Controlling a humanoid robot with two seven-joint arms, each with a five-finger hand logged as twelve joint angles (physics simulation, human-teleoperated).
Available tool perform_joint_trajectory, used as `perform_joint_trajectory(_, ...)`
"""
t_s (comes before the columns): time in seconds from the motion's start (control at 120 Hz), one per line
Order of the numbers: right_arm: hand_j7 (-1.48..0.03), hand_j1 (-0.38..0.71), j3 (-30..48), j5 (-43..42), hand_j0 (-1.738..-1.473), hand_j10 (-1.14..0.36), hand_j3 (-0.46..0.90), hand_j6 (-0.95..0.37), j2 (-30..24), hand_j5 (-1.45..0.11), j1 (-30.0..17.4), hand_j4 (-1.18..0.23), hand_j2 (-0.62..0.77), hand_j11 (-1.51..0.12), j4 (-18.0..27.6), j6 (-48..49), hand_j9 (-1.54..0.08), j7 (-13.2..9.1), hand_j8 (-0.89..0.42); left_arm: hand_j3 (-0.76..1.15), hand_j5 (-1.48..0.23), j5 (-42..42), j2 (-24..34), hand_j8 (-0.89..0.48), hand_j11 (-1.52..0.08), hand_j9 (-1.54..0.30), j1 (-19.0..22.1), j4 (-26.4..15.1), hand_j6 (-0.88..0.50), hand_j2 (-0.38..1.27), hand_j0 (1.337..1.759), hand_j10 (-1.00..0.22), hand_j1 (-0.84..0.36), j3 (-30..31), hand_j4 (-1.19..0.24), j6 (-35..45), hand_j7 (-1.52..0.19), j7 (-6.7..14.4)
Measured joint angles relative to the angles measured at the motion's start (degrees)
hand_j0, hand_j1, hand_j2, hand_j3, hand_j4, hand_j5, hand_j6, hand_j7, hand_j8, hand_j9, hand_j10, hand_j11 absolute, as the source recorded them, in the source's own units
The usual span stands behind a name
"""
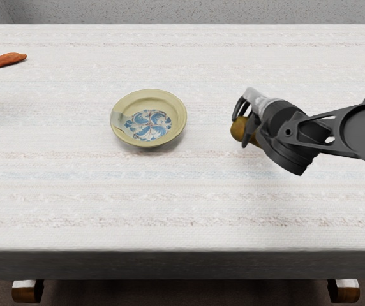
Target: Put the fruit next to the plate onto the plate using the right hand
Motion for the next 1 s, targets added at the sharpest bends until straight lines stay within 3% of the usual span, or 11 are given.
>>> perform_joint_trajectory(0.6,-1.13,0.30,2.21,5.08,-1.658,-0.65,0.00,-0.39,6.14,-1.19,5.98,-0.85,0.61,-1.20,-1.35,0.02,-1.20,0.02,-0.37,0.00,0.00,0.05,0.00,0.00,0.00,0.00,0.09,0.09,0.00,0.00,1.658,0.00,0.35,0.00,0.00,0.00,0.00,0.00)
perform_joint_trajectory(1.0,-1.13,0.30,4.20,7.02,-1.658,-0.65,0.00,-0.39,14.28,-1.20,8.26,-0.84,0.61,-1.21,-10.58,0.02,-1.20,0.02,-0.36,0.00,0.00,0.10,0.00,0.00,0.00,0.00,0.09,0.09,0.00,0.00,1.658,0.00,0.35,0.00,0.00,0.00,0.00,0.00)
